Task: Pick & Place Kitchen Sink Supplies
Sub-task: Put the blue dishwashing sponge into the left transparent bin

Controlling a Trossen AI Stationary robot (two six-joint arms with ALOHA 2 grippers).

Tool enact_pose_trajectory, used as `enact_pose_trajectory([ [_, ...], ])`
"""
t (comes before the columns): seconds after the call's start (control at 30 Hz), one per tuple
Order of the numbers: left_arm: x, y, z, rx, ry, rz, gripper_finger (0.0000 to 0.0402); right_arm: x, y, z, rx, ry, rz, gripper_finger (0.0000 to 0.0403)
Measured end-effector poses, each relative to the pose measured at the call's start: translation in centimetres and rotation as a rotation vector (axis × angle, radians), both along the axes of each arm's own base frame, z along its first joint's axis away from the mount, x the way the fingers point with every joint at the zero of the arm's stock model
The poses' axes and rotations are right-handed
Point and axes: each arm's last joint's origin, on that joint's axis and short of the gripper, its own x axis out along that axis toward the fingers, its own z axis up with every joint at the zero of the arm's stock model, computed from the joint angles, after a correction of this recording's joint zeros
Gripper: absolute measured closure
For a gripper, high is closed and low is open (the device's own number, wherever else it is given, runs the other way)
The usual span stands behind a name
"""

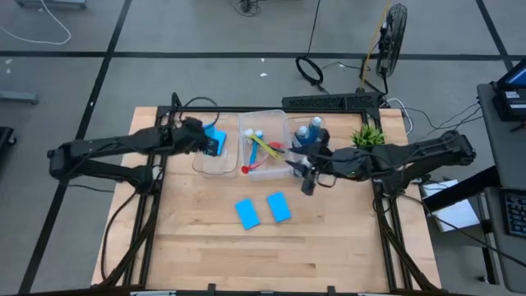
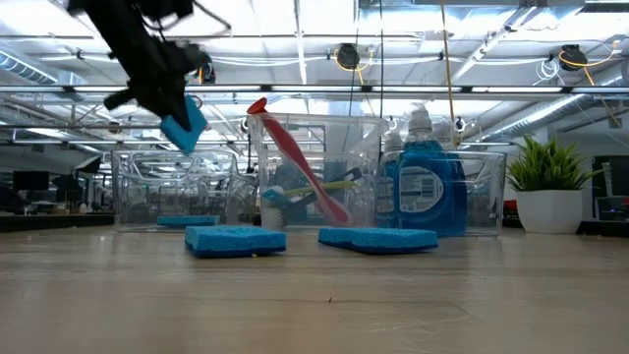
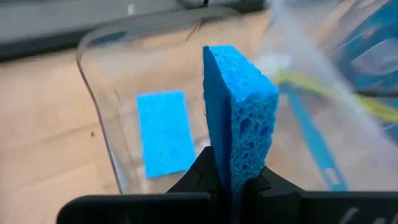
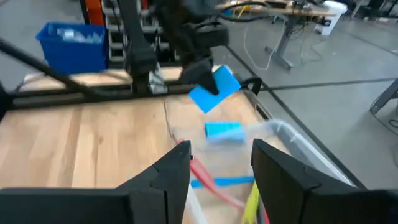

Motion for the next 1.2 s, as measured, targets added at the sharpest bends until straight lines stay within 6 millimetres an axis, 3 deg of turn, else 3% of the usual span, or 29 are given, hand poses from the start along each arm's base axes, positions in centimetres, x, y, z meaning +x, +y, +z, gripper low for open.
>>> enact_pose_trajectory([
  [0.23, 1.3, 4.8, -2.7, -0.176, 0.017, -0.039, 0.0392, -2.6, 0.6, 0.5, 0.024, 0.054, 0.030, 0.0251],
  [0.43, 1.3, 7.0, -4.6, -0.242, 0.084, -0.025, 0.0392, -3.4, 0.7, 0.7, 0.053, 0.044, 0.031, 0.0252],
  [0.83, 2.5, 8.2, -6.7, -0.286, 0.100, -0.047, 0.0392, -3.9, 0.4, -2.1, 0.080, -0.057, 0.028, 0.0252],
  [1.2, 2.7, 8.4, -7.5, -0.301, 0.125, -0.046, 0.0369, -6.1, -0.2, -2.6, 0.104, -0.138, 0.034, 0.0252],
])
